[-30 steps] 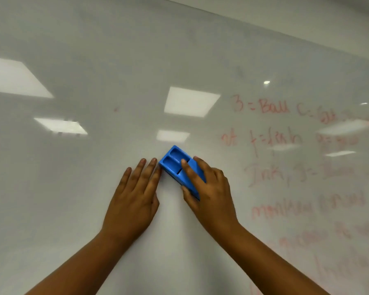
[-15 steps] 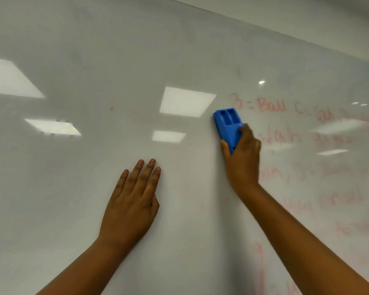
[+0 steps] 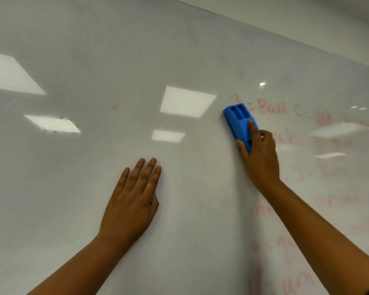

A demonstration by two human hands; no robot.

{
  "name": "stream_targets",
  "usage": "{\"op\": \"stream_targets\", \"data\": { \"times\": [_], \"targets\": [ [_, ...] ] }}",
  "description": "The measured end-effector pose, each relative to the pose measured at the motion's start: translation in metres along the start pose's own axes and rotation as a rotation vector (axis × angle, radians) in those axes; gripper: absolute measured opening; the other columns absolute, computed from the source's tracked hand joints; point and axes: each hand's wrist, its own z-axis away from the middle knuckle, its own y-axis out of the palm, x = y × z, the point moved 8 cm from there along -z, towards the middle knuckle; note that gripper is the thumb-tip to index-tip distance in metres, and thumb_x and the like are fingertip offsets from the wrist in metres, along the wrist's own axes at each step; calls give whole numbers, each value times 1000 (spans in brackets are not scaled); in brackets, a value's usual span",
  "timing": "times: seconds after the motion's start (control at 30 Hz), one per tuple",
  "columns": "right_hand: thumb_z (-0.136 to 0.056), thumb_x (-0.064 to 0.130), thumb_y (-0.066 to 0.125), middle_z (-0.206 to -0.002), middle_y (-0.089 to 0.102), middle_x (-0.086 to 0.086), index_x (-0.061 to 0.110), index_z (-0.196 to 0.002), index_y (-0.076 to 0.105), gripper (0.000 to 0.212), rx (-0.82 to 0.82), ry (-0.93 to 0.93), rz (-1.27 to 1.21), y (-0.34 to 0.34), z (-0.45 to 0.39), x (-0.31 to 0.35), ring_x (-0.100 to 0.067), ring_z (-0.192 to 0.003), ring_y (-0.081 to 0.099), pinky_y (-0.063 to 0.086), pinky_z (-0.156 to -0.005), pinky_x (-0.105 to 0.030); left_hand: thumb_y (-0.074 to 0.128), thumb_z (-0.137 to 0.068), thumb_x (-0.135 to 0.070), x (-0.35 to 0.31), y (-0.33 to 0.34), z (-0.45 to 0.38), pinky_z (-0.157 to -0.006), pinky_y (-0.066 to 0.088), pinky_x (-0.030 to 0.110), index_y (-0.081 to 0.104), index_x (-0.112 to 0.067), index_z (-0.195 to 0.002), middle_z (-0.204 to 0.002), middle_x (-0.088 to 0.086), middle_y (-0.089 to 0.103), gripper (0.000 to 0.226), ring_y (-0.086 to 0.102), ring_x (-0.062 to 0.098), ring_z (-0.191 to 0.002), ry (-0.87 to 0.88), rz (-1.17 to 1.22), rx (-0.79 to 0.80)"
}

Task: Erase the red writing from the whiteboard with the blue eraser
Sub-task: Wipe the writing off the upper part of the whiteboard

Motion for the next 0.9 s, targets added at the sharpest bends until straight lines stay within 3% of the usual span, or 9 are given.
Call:
{"op": "stream_targets", "data": {
  "times": [0.1, 0.17, 0.23, 0.37, 0.5, 0.63, 0.73, 0.8, 0.9],
  "targets": [
    [-94, 36, 47, -123, 40, -20, 19, -146, 19, 61, -66, 289, -41, -5, -34, -27, -32, -108, 45, 42, -83, -36, 28, -88, -22, 0, 1, 1, -111, 11, 38, 40, -4, -137, -144, 14, 38, 54, 33, 32, -133, -3, 9, -4],
    [-95, 36, 45, -127, 38, -20, 18, -147, 16, 62, -67, 382, -65, -1, -49, -20, -32, -113, 42, 42, -90, -38, 29, -87, -22, 0, 2, 0, -112, 12, 38, 39, -4, -137, -145, 13, 37, 54, 33, 30, -133, -5, 11, -7],
    [-96, 34, 44, -129, 37, -19, 18, -148, 15, 62, -44, 332, -75, 7, -55, 9, -32, -115, 40, 41, -91, -40, 29, -87, -21, 0, 2, -1, -112, 12, 38, 39, -5, -137, -145, 13, 38, 54, 33, 31, -134, -2, 8, -15],
    [-94, 28, 46, -132, 36, -17, 19, -148, 12, 65, 9, 29, -108, 23, -34, 81, -30, -114, 39, 41, -88, -37, 29, -87, -21, 1, 2, -2, -112, 11, 38, 40, -5, -137, -144, 14, 38, 54, 33, 32, -134, -2, 2, -13],
    [-92, 25, 48, -133, 37, -16, 20, -147, 16, 64, 34, -137, -73, 22, -10, 88, -28, -113, 41, 41, -92, -36, 29, -87, -21, 2, 3, 0, -112, 11, 39, 41, -5, -137, -145, 14, 39, 54, 31, 31, -134, -5, -7, 0],
    [-89, 23, 53, -129, 40, -22, 17, -145, 26, 62, 19, 88, -123, 4, -39, 27, -36, -115, 42, 37, -94, -38, 29, -87, -20, 2, 4, 0, -112, 11, 39, 40, -5, -138, -145, 13, 38, 54, 30, 30, -135, 5, -14, -5],
    [-89, 23, 53, -128, 42, -22, 14, -140, 31, 56, -22, 304, -150, -7, -64, -12, -35, -113, 45, 39, -85, -32, 29, -88, -20, 2, 4, 0, -112, 12, 39, 40, -5, -138, -145, 14, 38, 54, 30, 30, -136, 6, -18, -14],
    [-89, 22, 54, -125, 43, -19, 14, -135, 35, 50, -21, 340, -189, -6, -76, -10, -32, -111, 48, 40, -81, -29, 29, -88, -20, 2, 2, 0, -112, 13, 41, 41, -4, -138, -145, 14, 38, 54, 31, 31, -135, 9, -19, -24],
    [-88, 22, 56, -122, 47, -15, 17, -134, 37, 50, 15, 233, -230, 5, -77, 32, -26, -105, 52, 41, -77, -26, 29, -87, -19, 1, 2, 0, -111, 17, 42, 41, -3, -137, -144, 16, 39, 54, 32, 32, -134, 16, -27, -24]
  ]
}}
